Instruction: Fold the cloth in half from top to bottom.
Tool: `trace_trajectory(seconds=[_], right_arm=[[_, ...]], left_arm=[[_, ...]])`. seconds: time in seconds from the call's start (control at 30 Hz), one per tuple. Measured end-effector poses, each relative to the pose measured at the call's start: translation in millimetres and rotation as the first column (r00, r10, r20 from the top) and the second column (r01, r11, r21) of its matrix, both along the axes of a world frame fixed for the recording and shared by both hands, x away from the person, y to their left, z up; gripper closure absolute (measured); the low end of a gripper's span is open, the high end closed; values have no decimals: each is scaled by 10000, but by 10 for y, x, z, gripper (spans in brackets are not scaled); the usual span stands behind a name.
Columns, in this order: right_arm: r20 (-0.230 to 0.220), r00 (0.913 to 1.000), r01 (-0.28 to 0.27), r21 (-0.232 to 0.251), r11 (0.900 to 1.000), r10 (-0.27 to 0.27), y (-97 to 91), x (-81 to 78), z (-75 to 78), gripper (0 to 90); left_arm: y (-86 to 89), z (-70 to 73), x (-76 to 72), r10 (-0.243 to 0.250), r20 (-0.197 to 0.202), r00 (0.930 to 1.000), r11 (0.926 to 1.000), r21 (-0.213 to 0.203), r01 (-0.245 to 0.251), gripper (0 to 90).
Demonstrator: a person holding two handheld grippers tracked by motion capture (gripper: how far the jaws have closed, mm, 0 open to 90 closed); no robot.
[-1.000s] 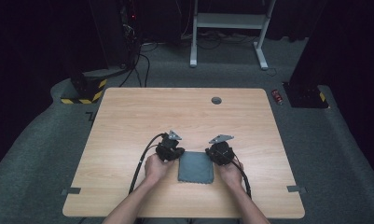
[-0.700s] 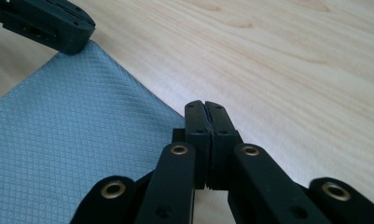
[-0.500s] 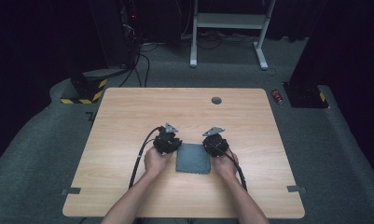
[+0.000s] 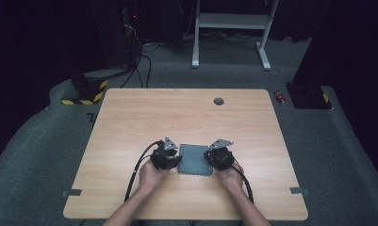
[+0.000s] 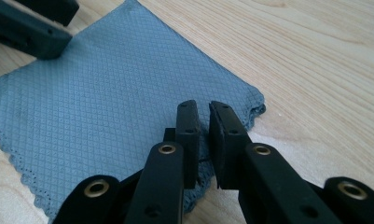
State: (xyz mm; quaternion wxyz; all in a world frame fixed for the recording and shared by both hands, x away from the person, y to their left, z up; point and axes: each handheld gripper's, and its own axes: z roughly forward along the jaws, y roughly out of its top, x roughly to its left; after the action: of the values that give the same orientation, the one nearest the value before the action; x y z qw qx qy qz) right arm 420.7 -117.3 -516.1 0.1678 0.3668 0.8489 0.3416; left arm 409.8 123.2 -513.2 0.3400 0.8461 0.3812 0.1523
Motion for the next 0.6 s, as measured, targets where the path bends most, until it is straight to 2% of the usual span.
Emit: trace_trajectory(seconds=[0.07,0.17,0.23,0.3,0.43,0.6], right_arm=[[-28,10000,38,8,10000,-38,-15,5,2,817],[-19,10000,83,-37,10000,-83,-18,3,5,805],[-35,9999,165,-35,9999,-165,-16,-2,10,764],[-148,9995,288,263,9992,-284,-25,-24,35,729],[56,9995,311,652,9974,-315,-40,-89,119,707],[16,9991,421,1035,9937,-425,-114,-119,158,658]], left_arm=[[37,-14,-2,111,-59,9999,9996,-268,-113,632],[49,-13,-28,210,20,9998,9995,-239,-209,619],[56,-6,-44,302,-105,9995,9990,-329,-305,587],[78,14,-46,410,-245,9989,9973,-603,-424,546],[91,71,-67,448,-306,9985,9913,-1228,-482,521],[122,125,-126,324,-188,9993,9882,-1490,-349,503]])
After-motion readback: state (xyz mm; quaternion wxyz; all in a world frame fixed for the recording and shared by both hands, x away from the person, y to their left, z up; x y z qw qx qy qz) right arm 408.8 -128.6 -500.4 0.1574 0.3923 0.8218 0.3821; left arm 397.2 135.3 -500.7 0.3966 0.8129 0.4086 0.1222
